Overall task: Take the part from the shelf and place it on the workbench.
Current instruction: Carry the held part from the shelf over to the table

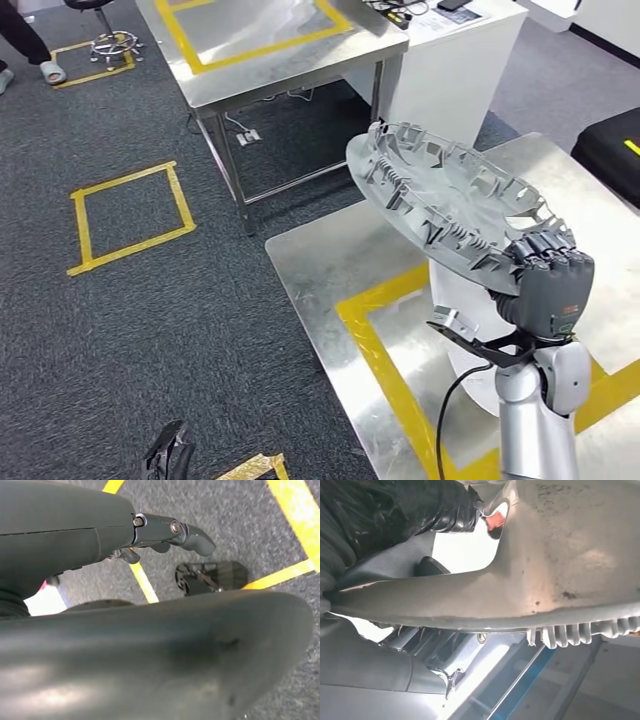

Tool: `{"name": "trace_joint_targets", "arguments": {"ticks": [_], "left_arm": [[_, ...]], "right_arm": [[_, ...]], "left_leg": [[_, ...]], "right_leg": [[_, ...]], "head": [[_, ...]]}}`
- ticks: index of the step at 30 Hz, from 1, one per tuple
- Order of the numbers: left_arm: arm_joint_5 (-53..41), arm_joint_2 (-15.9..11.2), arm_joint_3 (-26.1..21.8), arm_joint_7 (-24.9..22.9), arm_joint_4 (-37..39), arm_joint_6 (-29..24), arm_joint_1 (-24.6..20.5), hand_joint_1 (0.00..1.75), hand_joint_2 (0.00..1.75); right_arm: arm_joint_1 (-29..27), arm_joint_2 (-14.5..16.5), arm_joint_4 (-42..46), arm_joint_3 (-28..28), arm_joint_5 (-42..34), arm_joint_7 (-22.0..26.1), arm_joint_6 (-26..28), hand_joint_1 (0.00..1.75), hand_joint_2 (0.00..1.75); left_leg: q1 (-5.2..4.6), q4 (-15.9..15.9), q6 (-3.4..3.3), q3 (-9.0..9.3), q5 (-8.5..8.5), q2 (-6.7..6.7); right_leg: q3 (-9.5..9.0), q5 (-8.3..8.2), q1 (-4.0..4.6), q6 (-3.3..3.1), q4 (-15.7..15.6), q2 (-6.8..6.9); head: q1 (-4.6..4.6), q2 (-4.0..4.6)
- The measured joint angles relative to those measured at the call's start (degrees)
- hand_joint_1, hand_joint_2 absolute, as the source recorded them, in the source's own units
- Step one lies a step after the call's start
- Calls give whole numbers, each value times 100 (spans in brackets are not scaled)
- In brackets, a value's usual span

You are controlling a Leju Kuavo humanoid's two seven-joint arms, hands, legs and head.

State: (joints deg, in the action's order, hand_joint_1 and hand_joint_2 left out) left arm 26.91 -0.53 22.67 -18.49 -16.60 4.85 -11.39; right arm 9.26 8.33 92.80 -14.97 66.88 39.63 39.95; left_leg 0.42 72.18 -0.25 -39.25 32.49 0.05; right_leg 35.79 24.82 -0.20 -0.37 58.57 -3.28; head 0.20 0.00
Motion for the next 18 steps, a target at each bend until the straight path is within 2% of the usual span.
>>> {"name": "trace_joint_targets", "arguments": {"ticks": [2,4,5,6,7,8,9,11,12,13,14,15,16,17,18], "left_arm": [[-14,-12,3,0,3,0,-11,0,0],[-27,-19,7,0,8,0,-19,0,0],[-33,-18,8,0,9,1,-20,0,0],[-36,-12,8,1,10,1,-21,0,0],[-37,1,9,2,10,5,-24,0,0],[-38,11,10,4,10,8,-30,0,0],[-38,19,10,9,10,10,-35,0,0],[-38,21,10,16,11,11,-24,0,0],[-39,21,10,17,13,12,-11,0,0],[-40,25,11,17,14,14,1,0,0],[-42,31,11,18,14,17,8,0,0],[-43,39,11,19,14,21,10,0,0],[-44,48,11,20,14,23,9,0,0],[-44,54,11,22,14,26,5,0,0],[-44,56,11,26,14,27,2,0,0]], "right_arm": [[1,0,-4,3,-1,0,0,175,175],[8,0,-4,8,-3,0,0,175,175],[7,0,-4,10,-6,0,0,175,175],[2,0,-4,9,-8,0,0,175,175],[-7,-1,-4,8,-10,0,0,175,175],[-13,-1,-5,5,-14,0,0,175,175],[-12,-2,-5,4,-18,0,0,175,175],[-11,1,-6,8,-30,-1,0,175,175],[-15,3,-7,11,-34,-1,0,175,175],[-24,4,-9,12,-39,-2,0,175,175],[-31,4,-10,10,-42,-2,0,175,175],[-36,4,-12,5,-43,-2,0,175,175],[-38,4,-13,1,-44,-2,0,175,175],[-37,4,-13,-2,-44,-2,0,175,175],[-34,4,-12,-2,-44,-2,0,175,175]], "left_leg": [[2,-785,-62,349,-390,210],[3,-1287,-78,575,-519,400],[-3,-1342,-76,599,-497,414],[-12,-1372,-77,608,-504,369],[-9,-1399,-98,618,-524,311],[-2,-1432,-124,630,-548,250],[7,-1465,-152,639,-573,182],[5,-1488,-187,643,-592,47],[1,-1486,-193,640,-591,-25],[-1,-1485,-193,640,-586,-95],[-1,-1484,-190,639,-581,-162],[1,-1482,-180,642,-574,-226],[4,-1477,-163,648,-562,-285],[-3,-1470,-137,655,-545,-340],[-17,-1455,-105,658,-526,-389]], "right_leg": [[6,-7,7,20,15,-131],[47,-28,-7,74,32,-252],[69,-43,-20,112,30,-307],[90,-62,-39,151,19,-366],[121,-63,-48,179,20,-368],[163,-25,-41,199,63,-286],[253,79,-29,216,219,-139],[549,430,-23,250,865,187],[723,597,-34,273,1262,260],[845,682,-46,293,1540,287],[874,670,-58,310,1627,302],[784,557,-67,322,1473,327],[583,375,-74,331,1106,388],[347,240,-63,335,680,510],[141,138,-50,311,317,606]], "head": [[-3,0],[-6,0],[-4,0],[-6,0],[-5,0],[-12,0],[-33,0],[-62,0],[-72,0],[-71,0],[-73,0],[-74,0],[-74,0],[-74,0],[-73,0]]}}
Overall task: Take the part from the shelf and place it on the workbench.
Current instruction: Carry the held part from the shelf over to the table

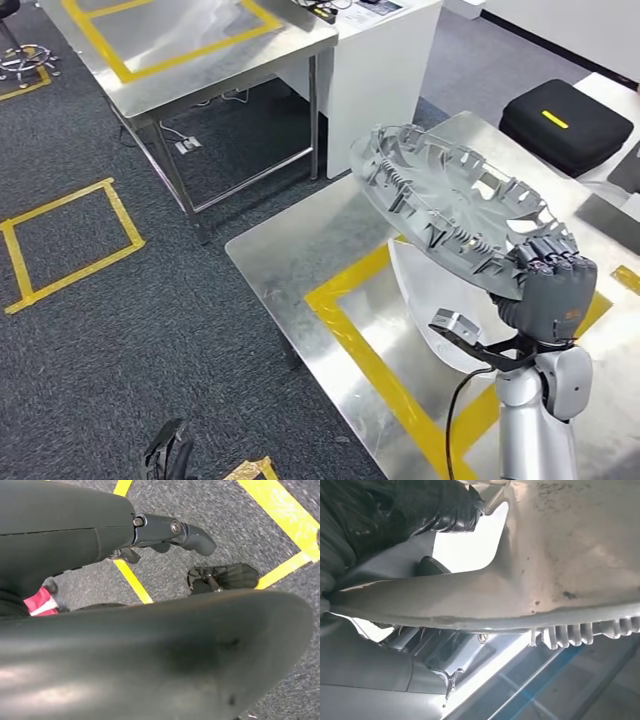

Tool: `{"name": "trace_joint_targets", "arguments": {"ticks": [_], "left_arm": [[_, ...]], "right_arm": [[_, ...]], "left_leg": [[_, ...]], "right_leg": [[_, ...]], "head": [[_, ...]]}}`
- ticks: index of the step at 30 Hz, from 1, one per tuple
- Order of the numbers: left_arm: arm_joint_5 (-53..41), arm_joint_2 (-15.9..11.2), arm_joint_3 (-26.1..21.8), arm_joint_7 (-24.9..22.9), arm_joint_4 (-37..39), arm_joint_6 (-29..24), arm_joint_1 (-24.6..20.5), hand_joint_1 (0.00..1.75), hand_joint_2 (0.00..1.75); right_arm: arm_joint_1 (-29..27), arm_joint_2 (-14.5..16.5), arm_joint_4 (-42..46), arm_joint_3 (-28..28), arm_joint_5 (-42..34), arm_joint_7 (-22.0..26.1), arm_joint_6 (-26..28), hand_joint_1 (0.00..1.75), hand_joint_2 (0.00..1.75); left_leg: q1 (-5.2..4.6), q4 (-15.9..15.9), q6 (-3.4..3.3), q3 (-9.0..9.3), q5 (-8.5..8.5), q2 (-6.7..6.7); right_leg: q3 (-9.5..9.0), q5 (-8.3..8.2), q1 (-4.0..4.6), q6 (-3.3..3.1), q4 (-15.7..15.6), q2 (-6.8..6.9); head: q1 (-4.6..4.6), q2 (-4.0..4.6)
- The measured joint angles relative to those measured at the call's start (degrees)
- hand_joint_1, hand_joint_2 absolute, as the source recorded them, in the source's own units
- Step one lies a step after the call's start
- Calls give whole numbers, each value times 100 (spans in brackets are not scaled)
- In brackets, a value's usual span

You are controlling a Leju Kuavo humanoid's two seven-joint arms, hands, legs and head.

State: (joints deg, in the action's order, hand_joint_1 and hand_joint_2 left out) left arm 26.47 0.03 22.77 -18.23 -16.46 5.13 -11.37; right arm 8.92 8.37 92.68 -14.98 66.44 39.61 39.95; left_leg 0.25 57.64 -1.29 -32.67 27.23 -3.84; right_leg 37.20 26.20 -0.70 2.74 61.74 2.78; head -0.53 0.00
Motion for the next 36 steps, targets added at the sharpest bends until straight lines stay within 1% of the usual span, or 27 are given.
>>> {"name": "trace_joint_targets", "arguments": {"ticks": [1,2,4,6,7,9,10,11,12,13,15,17,19,20,22,24,25,26,27,28,30,31,32,33,34,35,36], "left_arm": [[-1,-1,0,3,0,1,-1,0,0],[-1,0,1,6,0,2,-2,0,0],[-2,8,2,7,0,3,-8,0,0],[-2,13,2,11,0,3,-19,0,0],[-3,14,3,14,1,3,-21,0,0],[-4,16,4,18,2,3,-3,0,0],[-4,19,5,18,4,3,11,0,0],[-4,20,6,18,5,3,22,0,0],[-4,20,7,19,6,3,27,0,0],[-4,19,7,19,7,3,25,0,0],[-4,9,7,21,7,3,15,0,0],[-4,-2,7,23,8,3,7,0,0],[-4,2,7,25,9,4,-1,0,0],[-4,11,7,25,9,5,-9,0,0],[-5,21,7,26,9,6,-23,0,0],[-8,20,7,27,10,6,-16,0,0],[-9,20,7,27,10,7,-6,0,0],[-12,22,7,27,11,7,3,0,0],[-16,26,7,28,11,7,8,0,0],[-21,31,7,30,11,7,7,0,0],[-28,33,7,39,11,5,0,0,0],[-33,32,7,48,11,5,-3,0,0],[-38,29,7,57,11,5,-5,0,0],[-43,28,8,65,11,5,-5,0,0],[-46,33,8,73,11,5,-9,0,0],[-46,35,9,77,11,5,-14,0,0],[-46,36,9,80,11,5,-20,0,0]], "right_arm": [[1,0,0,1,0,1,0,175,175],[-2,0,0,2,0,1,0,175,175],[-14,-1,-1,-1,1,0,0,175,175],[-14,-3,1,-9,1,1,0,175,175],[-12,-3,1,-11,1,1,0,175,175],[-9,-1,1,-12,2,2,0,175,175],[-11,0,1,-13,2,2,0,175,175],[-13,0,0,-13,3,2,0,175,175],[-16,0,-1,-14,3,2,0,175,175],[-18,0,-1,-14,3,2,0,175,175],[-17,0,-1,-14,3,2,0,175,175],[-18,0,-1,-15,2,2,0,175,175],[-24,0,1,-18,2,2,0,175,175],[-30,-1,1,-20,3,2,0,175,175],[-27,-2,0,-20,2,1,0,175,175],[-22,-2,-1,-11,0,1,0,175,175],[-24,-1,-1,-8,-1,0,0,175,175],[-29,-1,-2,-5,0,0,0,175,175],[-31,-2,-2,-7,0,0,0,175,175],[-32,-2,-2,-10,1,-1,0,175,175],[-25,-2,-3,-14,1,-1,0,175,175],[-17,-2,-4,-14,3,0,0,175,175],[-12,-2,-6,-13,7,1,0,175,175],[-11,-2,-10,-11,11,1,0,175,175],[-11,-3,-13,-12,15,2,0,175,175],[-15,-6,-15,-15,18,2,0,175,175],[-13,-8,-17,-17,20,2,0,175,175]], "left_leg": [[-17,14,28,4,15,-43],[-31,22,50,8,23,-87],[-22,30,94,17,41,-150],[11,199,150,-39,183,0],[24,452,171,-145,336,131],[29,1253,171,-503,701,312],[29,1591,164,-671,805,335],[27,1753,149,-766,801,345],[23,1681,125,-755,679,358],[18,1386,94,-640,465,392],[15,577,24,-295,73,599],[8,135,-4,-97,-34,752],[-8,72,-7,-69,-19,695],[-3,36,-21,-55,-39,637],[13,-45,-58,-25,-83,514],[12,-72,-80,-14,-97,386],[10,-70,-83,-15,-94,318],[12,-69,-83,-13,-88,252],[17,-68,-77,-9,-81,191],[24,-63,-62,-2,-70,132],[23,-41,-7,15,-34,34],[6,-18,25,15,-13,-13],[-15,0,53,17,4,-58],[-32,9,70,18,14,-106],[-38,21,92,24,28,-165],[-24,36,118,28,57,-169],[-5,115,144,4,131,-93]], "right_leg": [[-130,-41,17,-33,-226,63],[-173,-26,39,-75,-300,80],[-169,-45,47,-165,-306,-41],[-175,-60,36,-239,-321,-143],[-184,-67,27,-270,-329,-194],[-187,-68,35,-303,-328,-314],[-188,-68,43,-308,-326,-385],[-190,-69,53,-311,-323,-461],[-194,-69,60,-312,-320,-537],[-200,-69,64,-311,-317,-613],[-203,-71,66,-299,-308,-746],[-170,-89,50,-252,-302,-860],[-132,-120,25,-179,-317,-966],[-102,-105,22,-149,-305,-944],[48,87,43,-98,-39,-696],[367,448,43,-53,657,-400],[533,583,28,-30,1026,-344],[635,621,12,-8,1244,-319],[635,556,-4,13,1250,-301],[512,392,-20,33,1009,-262],[93,69,-20,61,193,-22],[-75,-13,-9,35,-121,79],[-159,-22,6,-8,-275,146],[-172,7,26,-62,-291,136],[-172,0,28,-129,-295,61],[-169,-1,26,-175,-294,7],[-172,-5,23,-216,-296,-54]], "head": [[2,0],[3,0],[3,0],[9,0],[20,0],[32,0],[34,0],[33,0],[33,0],[33,0],[31,0],[31,0],[31,0],[30,0],[-6,0],[-39,0],[-41,0],[-41,0],[-44,0],[-44,0],[-50,0],[-53,0],[-54,0],[-52,0],[-50,0],[-48,0],[-44,0]]}}
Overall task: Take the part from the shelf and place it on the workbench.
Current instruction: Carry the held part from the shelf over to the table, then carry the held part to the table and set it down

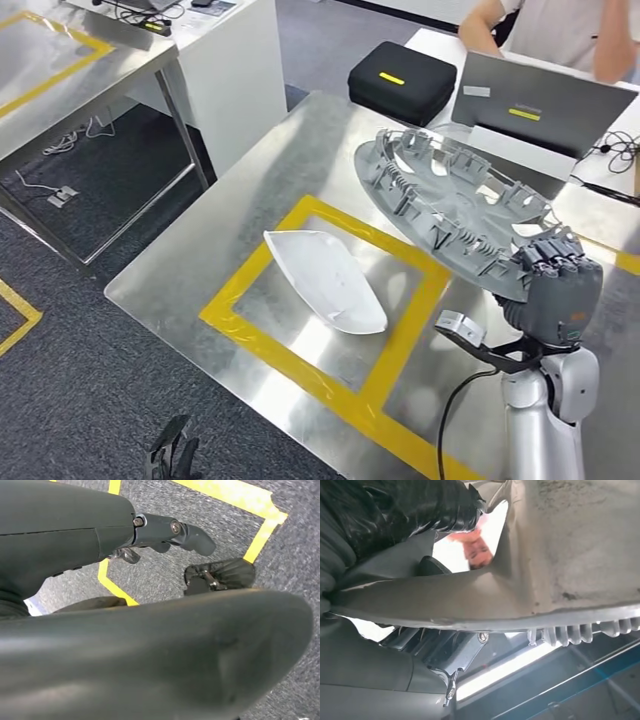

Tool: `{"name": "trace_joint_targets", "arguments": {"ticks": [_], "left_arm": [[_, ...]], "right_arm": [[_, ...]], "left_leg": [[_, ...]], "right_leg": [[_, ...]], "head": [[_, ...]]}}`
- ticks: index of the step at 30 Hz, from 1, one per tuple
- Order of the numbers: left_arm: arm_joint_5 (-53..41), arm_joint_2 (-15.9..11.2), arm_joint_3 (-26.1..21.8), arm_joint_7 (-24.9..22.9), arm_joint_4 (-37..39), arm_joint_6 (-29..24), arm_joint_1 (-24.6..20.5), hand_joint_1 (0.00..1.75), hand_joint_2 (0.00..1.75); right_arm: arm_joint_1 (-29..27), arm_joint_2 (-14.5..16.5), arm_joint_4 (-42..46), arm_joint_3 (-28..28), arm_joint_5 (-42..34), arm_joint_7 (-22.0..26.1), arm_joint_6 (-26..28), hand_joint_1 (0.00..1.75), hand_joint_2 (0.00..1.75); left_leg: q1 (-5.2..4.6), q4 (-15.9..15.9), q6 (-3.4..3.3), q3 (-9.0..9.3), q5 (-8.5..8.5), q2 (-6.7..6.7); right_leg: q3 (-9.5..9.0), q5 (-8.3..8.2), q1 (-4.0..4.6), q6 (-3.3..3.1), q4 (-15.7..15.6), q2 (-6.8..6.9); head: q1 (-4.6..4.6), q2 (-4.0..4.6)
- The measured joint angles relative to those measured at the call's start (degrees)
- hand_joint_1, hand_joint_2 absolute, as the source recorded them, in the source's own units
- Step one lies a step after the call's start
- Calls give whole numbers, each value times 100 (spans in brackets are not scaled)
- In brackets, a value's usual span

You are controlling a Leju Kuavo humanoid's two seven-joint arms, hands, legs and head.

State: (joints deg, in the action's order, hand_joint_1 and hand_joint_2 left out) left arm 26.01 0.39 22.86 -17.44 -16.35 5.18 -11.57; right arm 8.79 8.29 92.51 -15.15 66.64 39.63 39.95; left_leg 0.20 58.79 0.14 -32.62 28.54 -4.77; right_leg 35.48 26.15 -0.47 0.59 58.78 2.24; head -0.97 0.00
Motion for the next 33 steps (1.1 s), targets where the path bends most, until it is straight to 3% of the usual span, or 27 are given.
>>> {"name": "trace_joint_targets", "arguments": {"ticks": [1,3,4,5,6,7,10,12,15,25,33], "left_arm": [[0,-1,0,2,1,0,-5,0,0],[0,-2,1,4,2,0,5,0,0],[0,0,1,4,3,0,17,0,0],[0,1,2,4,4,-1,31,0,0],[0,3,2,5,4,-1,39,0,0],[0,3,2,6,4,-2,40,0,0],[-1,-5,2,10,4,-3,7,0,0],[-4,-6,3,12,4,-4,-10,0,0],[-15,8,6,13,4,-3,-6,0,0],[-31,13,20,13,4,-7,-12,0,0],[-31,9,20,13,4,-6,-13,0,0]], "right_arm": [[3,-2,-1,0,1,0,0,175,175],[8,-2,-1,4,1,0,0,175,175],[8,-2,-1,6,2,0,0,175,175],[7,-2,-3,6,6,0,0,175,175],[6,-3,-8,6,12,0,0,175,175],[5,-3,-14,6,21,0,0,175,175],[7,-3,-23,5,75,0,0,175,175],[9,-3,-25,2,113,0,0,175,175],[9,-3,-31,-1,133,0,0,175,175],[19,-3,-30,0,185,0,0,175,175],[19,-3,-30,-2,193,0,0,175,175]], "left_leg": [[18,188,24,-73,127,118],[33,903,40,-394,489,372],[33,1290,36,-583,630,414],[31,1553,24,-724,683,429],[27,1618,3,-779,626,434],[19,1451,-30,-728,457,440],[-30,341,-157,-278,-126,507],[-49,0,-157,-145,-187,547],[-56,-54,-77,-140,-188,561],[-76,-47,-123,-148,-202,585],[-76,-46,-127,-148,-204,585]], "right_leg": [[-7,-6,-7,-41,-6,-59],[-15,-9,-9,-87,-10,-187],[-17,-9,-1,-98,-9,-258],[-20,-9,10,-102,-9,-329],[-26,-9,21,-106,-8,-390],[-36,-8,32,-110,-8,-446],[-58,-1,53,-103,-2,-560],[-33,3,59,-81,12,-593],[-18,12,51,-83,17,-581],[-43,-21,31,-21,-31,-559],[-40,-25,29,-15,-32,-559]], "head": [[8,0],[35,0],[41,0],[43,0],[43,0],[43,0],[38,0],[36,0],[32,0],[33,0],[36,0]]}}
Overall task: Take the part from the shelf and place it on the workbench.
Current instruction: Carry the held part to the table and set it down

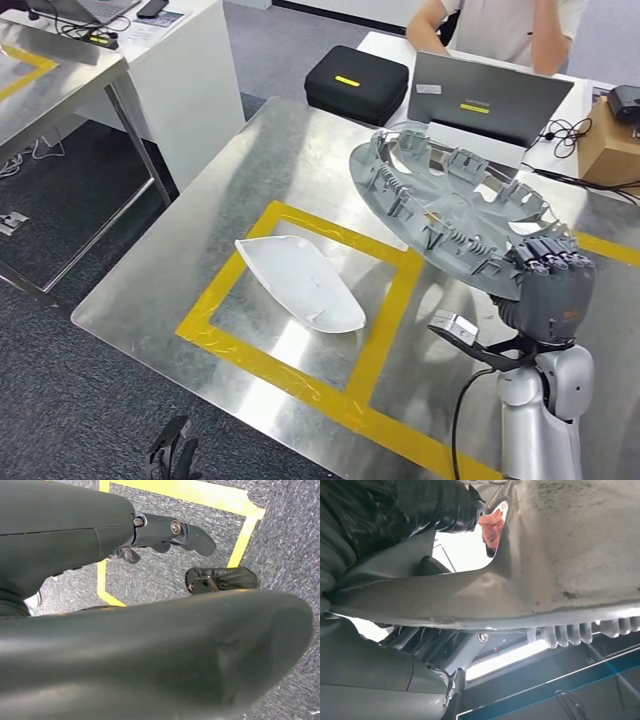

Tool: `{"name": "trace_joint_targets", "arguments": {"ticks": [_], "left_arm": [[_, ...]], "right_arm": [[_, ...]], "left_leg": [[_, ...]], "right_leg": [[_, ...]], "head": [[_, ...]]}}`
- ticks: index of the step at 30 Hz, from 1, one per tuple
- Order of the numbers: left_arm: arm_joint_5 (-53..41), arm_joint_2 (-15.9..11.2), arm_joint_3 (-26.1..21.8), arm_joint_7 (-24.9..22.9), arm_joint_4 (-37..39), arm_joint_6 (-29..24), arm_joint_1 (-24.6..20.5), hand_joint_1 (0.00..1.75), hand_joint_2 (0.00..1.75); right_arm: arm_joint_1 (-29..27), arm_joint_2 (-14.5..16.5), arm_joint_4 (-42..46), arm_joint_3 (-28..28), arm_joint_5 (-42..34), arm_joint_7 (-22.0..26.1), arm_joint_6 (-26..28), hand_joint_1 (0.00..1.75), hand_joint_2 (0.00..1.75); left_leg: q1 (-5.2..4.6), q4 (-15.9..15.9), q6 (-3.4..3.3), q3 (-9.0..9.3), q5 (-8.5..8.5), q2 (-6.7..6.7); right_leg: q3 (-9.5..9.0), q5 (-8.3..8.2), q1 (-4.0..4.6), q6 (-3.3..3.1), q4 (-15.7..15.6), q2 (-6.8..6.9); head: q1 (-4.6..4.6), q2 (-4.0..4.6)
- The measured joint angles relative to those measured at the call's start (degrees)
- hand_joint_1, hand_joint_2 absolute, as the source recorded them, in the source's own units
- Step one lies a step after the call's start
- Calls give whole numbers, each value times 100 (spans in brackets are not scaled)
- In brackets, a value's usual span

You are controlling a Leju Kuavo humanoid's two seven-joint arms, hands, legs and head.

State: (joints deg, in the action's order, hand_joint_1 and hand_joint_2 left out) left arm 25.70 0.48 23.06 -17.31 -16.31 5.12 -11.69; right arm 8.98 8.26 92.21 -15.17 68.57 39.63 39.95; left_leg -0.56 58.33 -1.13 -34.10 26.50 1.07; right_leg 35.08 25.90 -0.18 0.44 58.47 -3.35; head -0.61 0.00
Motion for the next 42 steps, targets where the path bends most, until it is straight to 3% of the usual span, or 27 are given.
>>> {"name": "trace_joint_targets", "arguments": {"ticks": [29,33,35,38,39,40,42], "left_arm": [[4,0,2,5,0,-13,6,0,0],[7,2,2,14,0,-5,0,0,0],[7,13,2,19,0,2,-3,0,0],[7,17,2,20,0,4,7,0,0],[7,19,2,20,0,4,14,0,0],[7,21,2,20,0,4,19,0,0],[7,26,2,20,0,4,24,0,0]], "right_arm": [[-1,0,-47,0,45,0,0,175,175],[-2,1,-103,-1,-79,0,0,175,175],[3,0,-120,-3,-125,0,0,175,175],[5,2,-160,0,-180,-1,0,175,175],[-3,2,-175,1,-192,-1,0,175,175],[-11,2,-190,1,-199,-1,0,175,175],[-17,1,-210,-4,-206,-1,0,175,175]], "left_leg": [[19,-2,-1,0,-9,0],[18,-72,-102,38,-58,-19],[55,-231,-143,112,-141,-73],[86,-289,-157,142,-170,-176],[98,-283,-143,141,-160,-209],[118,-271,-118,141,-146,-239],[186,-197,-23,138,-88,-292]], "right_leg": [[3,0,16,-1,6,1],[2,-41,-6,81,-63,-9],[98,91,5,117,96,94],[573,570,-52,208,1104,266],[702,637,-85,246,1371,284],[736,601,-120,288,1435,299],[455,267,-192,388,886,384]], "head": [[-1,0],[2,0],[-15,0],[-43,0],[-43,0],[-43,0],[-45,0]]}}
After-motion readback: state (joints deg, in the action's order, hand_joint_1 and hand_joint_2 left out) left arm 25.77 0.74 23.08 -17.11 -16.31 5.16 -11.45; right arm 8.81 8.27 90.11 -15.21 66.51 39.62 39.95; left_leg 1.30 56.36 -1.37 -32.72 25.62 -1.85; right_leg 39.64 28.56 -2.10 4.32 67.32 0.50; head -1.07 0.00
